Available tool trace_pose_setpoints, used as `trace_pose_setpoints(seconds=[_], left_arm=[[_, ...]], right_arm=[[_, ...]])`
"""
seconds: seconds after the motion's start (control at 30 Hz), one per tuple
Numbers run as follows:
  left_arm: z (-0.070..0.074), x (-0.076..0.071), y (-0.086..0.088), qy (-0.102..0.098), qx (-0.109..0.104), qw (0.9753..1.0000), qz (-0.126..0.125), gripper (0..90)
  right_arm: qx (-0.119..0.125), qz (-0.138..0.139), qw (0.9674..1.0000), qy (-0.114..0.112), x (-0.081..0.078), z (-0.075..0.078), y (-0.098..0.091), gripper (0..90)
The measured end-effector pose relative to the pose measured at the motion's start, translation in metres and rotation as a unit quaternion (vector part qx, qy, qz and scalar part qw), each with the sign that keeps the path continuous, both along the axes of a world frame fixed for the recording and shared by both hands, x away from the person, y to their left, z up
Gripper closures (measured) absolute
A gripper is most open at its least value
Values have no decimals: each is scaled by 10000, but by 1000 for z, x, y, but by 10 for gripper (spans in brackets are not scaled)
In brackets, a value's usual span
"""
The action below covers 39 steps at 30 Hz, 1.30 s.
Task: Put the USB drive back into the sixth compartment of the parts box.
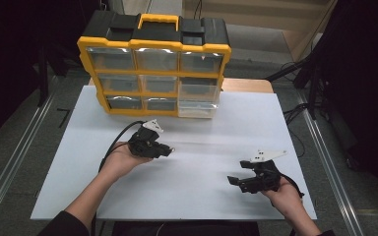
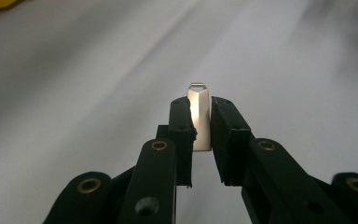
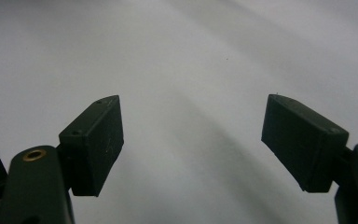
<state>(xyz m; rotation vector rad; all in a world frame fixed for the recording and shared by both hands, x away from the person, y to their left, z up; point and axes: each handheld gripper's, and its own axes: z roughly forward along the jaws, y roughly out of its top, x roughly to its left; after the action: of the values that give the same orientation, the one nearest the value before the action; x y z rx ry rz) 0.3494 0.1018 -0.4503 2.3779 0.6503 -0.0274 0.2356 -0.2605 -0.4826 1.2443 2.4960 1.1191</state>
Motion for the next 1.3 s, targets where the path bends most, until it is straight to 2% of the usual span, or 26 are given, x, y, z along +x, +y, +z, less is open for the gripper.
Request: trace_pose_setpoints(seconds=[0.13, 0.33, 0.43, 0.5, 0.53, 0.77, 0.87, 1.3], left_arm=[[5, 0, -2, -10, -36, 10000, -73, 801], [16, 0, -8, 14, -74, 9994, -328, 801], [22, -1, -13, -17, -24, 9987, -514, 802], [23, -2, -14, -34, -57, 9986, -531, 801], [25, -2, -16, -9, -50, 9980, -629, 801], [31, 2, -23, -42, 64, 9968, -796, 801], [35, 4, -25, 30, -21, 9965, -840, 801], [54, 7, -33, 36, -8, 9949, -1008, 801]], right_arm=[[-6, 9, 10000, -7, 0, 0, 0, 191], [15, -13, 10000, -39, -1, 1, 0, 190], [27, -14, 10000, -45, 0, 1, 0, 191], [9, -6, 10000, -72, 0, 1, -1, 190], [7, -22, 10000, -79, 0, 1, -1, 190], [32, -43, 9999, -102, 0, 1, -2, 190], [33, -11, 9999, -112, 0, 2, -1, 191], [44, -4, 9999, -125, -1, 2, -1, 191]])
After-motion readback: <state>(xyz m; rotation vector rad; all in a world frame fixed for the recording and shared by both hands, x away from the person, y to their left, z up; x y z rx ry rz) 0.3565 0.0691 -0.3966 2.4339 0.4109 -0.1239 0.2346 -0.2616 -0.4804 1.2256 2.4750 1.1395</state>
